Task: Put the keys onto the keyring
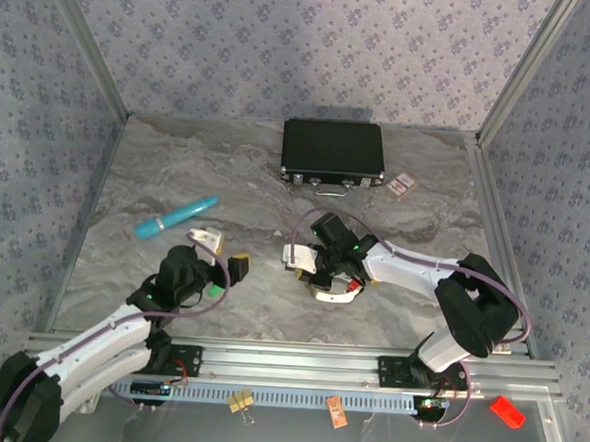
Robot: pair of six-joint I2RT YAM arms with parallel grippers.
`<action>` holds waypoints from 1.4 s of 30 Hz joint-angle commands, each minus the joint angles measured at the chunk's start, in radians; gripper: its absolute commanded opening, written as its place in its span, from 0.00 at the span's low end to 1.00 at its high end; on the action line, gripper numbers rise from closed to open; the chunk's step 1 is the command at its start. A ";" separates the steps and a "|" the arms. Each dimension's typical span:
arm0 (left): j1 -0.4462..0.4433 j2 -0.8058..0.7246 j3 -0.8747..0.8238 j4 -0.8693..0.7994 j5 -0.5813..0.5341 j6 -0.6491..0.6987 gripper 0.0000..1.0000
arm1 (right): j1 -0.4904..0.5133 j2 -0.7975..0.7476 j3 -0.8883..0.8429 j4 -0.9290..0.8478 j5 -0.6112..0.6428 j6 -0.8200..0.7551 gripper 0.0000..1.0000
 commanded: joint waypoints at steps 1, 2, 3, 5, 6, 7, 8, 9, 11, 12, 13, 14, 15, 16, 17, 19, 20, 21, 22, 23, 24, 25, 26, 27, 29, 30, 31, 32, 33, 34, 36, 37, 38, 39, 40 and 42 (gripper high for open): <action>-0.052 0.051 -0.005 0.111 0.091 0.109 0.73 | -0.022 -0.054 -0.009 0.051 -0.090 0.063 0.00; -0.078 0.071 -0.001 0.128 0.095 0.141 0.72 | -0.028 -0.059 -0.011 0.055 -0.106 0.069 0.00; -0.096 0.089 0.002 0.148 0.097 0.174 0.71 | -0.034 -0.063 -0.012 0.058 -0.118 0.072 0.00; -0.127 0.133 0.020 0.171 0.119 0.243 0.67 | -0.041 -0.072 -0.017 0.066 -0.140 0.075 0.00; -0.130 0.160 0.033 0.182 0.140 0.268 0.65 | -0.045 -0.077 -0.020 0.071 -0.151 0.079 0.00; -0.132 0.186 0.041 0.202 0.160 0.284 0.61 | -0.048 -0.081 -0.023 0.077 -0.159 0.082 0.00; -0.133 0.214 0.045 0.233 0.176 0.300 0.58 | -0.051 -0.086 -0.026 0.084 -0.168 0.086 0.00; -0.132 0.236 0.047 0.264 0.187 0.313 0.55 | -0.052 -0.090 -0.029 0.090 -0.178 0.089 0.00; -0.132 0.290 0.051 0.316 0.208 0.344 0.52 | -0.056 -0.102 -0.039 0.104 -0.192 0.097 0.00; -0.133 0.316 0.058 0.329 0.216 0.355 0.50 | -0.057 -0.106 -0.042 0.112 -0.198 0.101 0.00; -0.132 0.346 0.069 0.342 0.234 0.364 0.49 | -0.058 -0.111 -0.047 0.118 -0.204 0.105 0.00; -0.132 0.374 0.079 0.354 0.252 0.372 0.46 | -0.059 -0.115 -0.048 0.123 -0.212 0.109 0.00; -0.132 0.405 0.092 0.373 0.276 0.378 0.44 | -0.060 -0.117 -0.051 0.126 -0.219 0.111 0.00; -0.133 0.440 0.106 0.393 0.299 0.382 0.41 | -0.059 -0.120 -0.053 0.128 -0.224 0.113 0.00; -0.133 0.473 0.121 0.410 0.317 0.389 0.38 | -0.059 -0.122 -0.054 0.130 -0.229 0.115 0.00; -0.134 0.526 0.143 0.452 0.353 0.404 0.35 | -0.059 -0.125 -0.056 0.131 -0.234 0.114 0.00; -0.135 0.546 0.146 0.481 0.372 0.417 0.34 | -0.060 -0.125 -0.056 0.131 -0.234 0.114 0.00; -0.136 0.562 0.147 0.501 0.387 0.434 0.34 | -0.059 -0.127 -0.057 0.131 -0.234 0.113 0.00; -0.136 0.575 0.148 0.515 0.402 0.451 0.34 | -0.059 -0.130 -0.055 0.132 -0.234 0.114 0.00; -0.136 0.582 0.151 0.513 0.413 0.461 0.34 | -0.059 -0.132 -0.056 0.134 -0.234 0.114 0.00; -0.137 0.586 0.155 0.498 0.430 0.473 0.33 | -0.059 -0.134 -0.057 0.135 -0.234 0.114 0.00; -0.137 0.589 0.161 0.481 0.444 0.486 0.33 | -0.060 -0.134 -0.057 0.135 -0.235 0.116 0.00; -0.136 0.590 0.165 0.463 0.455 0.495 0.33 | -0.060 -0.136 -0.058 0.137 -0.235 0.115 0.00; -0.137 0.590 0.167 0.449 0.466 0.506 0.33 | -0.060 -0.138 -0.057 0.139 -0.238 0.118 0.00; -0.137 0.592 0.165 0.437 0.478 0.524 0.33 | -0.060 -0.137 -0.060 0.140 -0.242 0.117 0.00; -0.136 0.592 0.166 0.435 0.478 0.529 0.33 | -0.060 -0.137 -0.060 0.141 -0.247 0.117 0.00; -0.138 0.592 0.168 0.434 0.478 0.530 0.33 | -0.059 -0.137 -0.061 0.142 -0.251 0.118 0.00; -0.136 0.593 0.172 0.434 0.481 0.530 0.33 | -0.059 -0.137 -0.062 0.142 -0.255 0.118 0.00; -0.139 0.593 0.176 0.435 0.483 0.530 0.33 | -0.059 -0.138 -0.062 0.143 -0.257 0.120 0.00; -0.139 0.596 0.180 0.439 0.482 0.529 0.33 | -0.059 -0.138 -0.061 0.146 -0.258 0.120 0.00; -0.141 0.596 0.183 0.450 0.484 0.528 0.32 | -0.057 -0.138 -0.059 0.143 -0.258 0.120 0.00; -0.142 0.596 0.184 0.454 0.485 0.525 0.31 | -0.056 -0.137 -0.056 0.142 -0.259 0.119 0.00; -0.141 0.595 0.185 0.455 0.486 0.524 0.31 | -0.057 -0.138 -0.055 0.141 -0.261 0.118 0.00; -0.143 0.595 0.188 0.456 0.488 0.524 0.30 | -0.056 -0.137 -0.054 0.141 -0.264 0.118 0.00; -0.145 0.595 0.189 0.455 0.490 0.523 0.27 | -0.054 -0.137 -0.053 0.141 -0.266 0.118 0.00; -0.146 0.595 0.196 0.441 0.493 0.526 0.23 | -0.054 -0.138 -0.053 0.144 -0.272 0.122 0.00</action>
